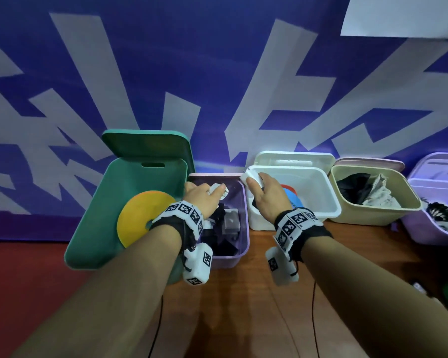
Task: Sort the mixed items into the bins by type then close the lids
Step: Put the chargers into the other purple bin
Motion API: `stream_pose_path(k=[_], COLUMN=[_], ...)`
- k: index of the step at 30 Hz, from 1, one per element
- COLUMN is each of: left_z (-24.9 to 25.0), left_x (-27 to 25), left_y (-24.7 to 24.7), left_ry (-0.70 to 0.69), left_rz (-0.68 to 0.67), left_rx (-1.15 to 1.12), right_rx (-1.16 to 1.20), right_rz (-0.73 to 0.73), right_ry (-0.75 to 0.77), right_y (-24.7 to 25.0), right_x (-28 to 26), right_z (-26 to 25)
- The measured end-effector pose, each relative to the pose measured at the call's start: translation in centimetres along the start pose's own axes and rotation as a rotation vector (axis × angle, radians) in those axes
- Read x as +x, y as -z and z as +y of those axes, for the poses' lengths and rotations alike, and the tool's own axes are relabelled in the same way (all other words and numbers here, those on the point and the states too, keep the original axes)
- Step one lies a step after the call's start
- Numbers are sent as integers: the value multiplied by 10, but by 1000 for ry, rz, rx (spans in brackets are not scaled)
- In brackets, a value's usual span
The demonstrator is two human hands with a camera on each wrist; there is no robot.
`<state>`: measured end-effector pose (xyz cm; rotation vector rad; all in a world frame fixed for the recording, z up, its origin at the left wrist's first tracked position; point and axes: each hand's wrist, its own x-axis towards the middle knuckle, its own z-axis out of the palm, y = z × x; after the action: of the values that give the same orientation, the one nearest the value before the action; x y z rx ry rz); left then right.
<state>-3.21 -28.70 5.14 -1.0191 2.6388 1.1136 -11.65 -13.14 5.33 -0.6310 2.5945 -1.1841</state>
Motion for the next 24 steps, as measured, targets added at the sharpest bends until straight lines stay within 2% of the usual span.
stream_pose_path(k=[6, 9, 13, 19, 24], left_z=[-9, -9, -9, -20, -16], left_x=[28, 32, 35, 27, 16], left_y=[-22, -23, -9, 6, 10], left_ry=[102, 98, 43, -75, -178], left_rz=[-147, -162, -62, 166, 236], left_rx=[178, 220, 118, 53, -18], right_rx=[-57, -79, -115, -187, -225], right_rz=[-59, -102, -179, -272, -222], right_ry=[-60, -57, -80, -71, -58], right_y=[0, -6, -21, -53, -46], right_x=[4, 7, 11, 16, 10], right_z=[18, 22, 17, 11, 5])
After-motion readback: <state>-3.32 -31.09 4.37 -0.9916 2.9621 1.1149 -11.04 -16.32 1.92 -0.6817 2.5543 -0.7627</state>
